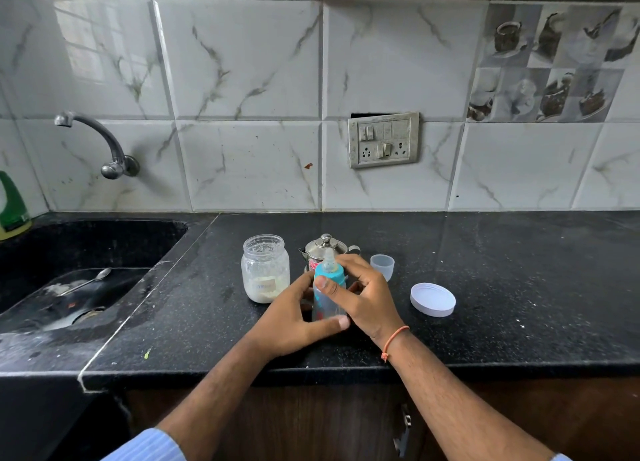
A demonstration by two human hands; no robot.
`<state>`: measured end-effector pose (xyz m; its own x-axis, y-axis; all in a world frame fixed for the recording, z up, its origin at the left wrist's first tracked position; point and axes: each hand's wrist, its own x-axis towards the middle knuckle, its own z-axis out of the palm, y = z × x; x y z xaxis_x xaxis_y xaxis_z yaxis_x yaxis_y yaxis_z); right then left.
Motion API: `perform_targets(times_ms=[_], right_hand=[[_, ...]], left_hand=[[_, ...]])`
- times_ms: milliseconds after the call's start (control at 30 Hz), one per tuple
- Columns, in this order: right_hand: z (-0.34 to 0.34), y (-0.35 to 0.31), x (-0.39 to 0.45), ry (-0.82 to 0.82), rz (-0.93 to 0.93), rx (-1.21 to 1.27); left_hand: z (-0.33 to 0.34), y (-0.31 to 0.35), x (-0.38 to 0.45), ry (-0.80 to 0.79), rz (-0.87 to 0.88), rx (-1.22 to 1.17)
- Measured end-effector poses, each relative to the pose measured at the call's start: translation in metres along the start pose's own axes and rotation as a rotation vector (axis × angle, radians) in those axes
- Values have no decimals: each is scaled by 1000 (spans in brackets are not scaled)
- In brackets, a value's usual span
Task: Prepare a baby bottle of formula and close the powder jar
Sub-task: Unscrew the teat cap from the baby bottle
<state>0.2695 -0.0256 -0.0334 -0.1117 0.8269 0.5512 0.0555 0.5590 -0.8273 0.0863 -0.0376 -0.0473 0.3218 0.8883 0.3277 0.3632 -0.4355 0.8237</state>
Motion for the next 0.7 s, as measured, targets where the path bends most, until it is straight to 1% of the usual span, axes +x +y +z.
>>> perform_targets(times_ms=[67, 133, 267, 400, 467, 600, 700], right_hand=[[1, -1, 0, 10, -7, -15], [1, -1, 0, 14, -9, -5], [1, -1, 1, 21, -7, -17], [1, -2, 0, 18, 2, -34], [1, -1, 0, 17, 6, -24], [0, -1, 1, 16, 3, -13], [0, 0, 0, 4, -1, -33]], left_hand=[[3, 1, 1, 62, -14, 59], [3, -1, 1, 100, -23, 31], [1, 0, 0, 37, -21, -39], [3, 1, 0, 83, -49, 1], [1, -4, 1, 102, -62, -37], [2, -3, 3, 74, -49, -82], [3, -1, 2, 105, -68, -56]])
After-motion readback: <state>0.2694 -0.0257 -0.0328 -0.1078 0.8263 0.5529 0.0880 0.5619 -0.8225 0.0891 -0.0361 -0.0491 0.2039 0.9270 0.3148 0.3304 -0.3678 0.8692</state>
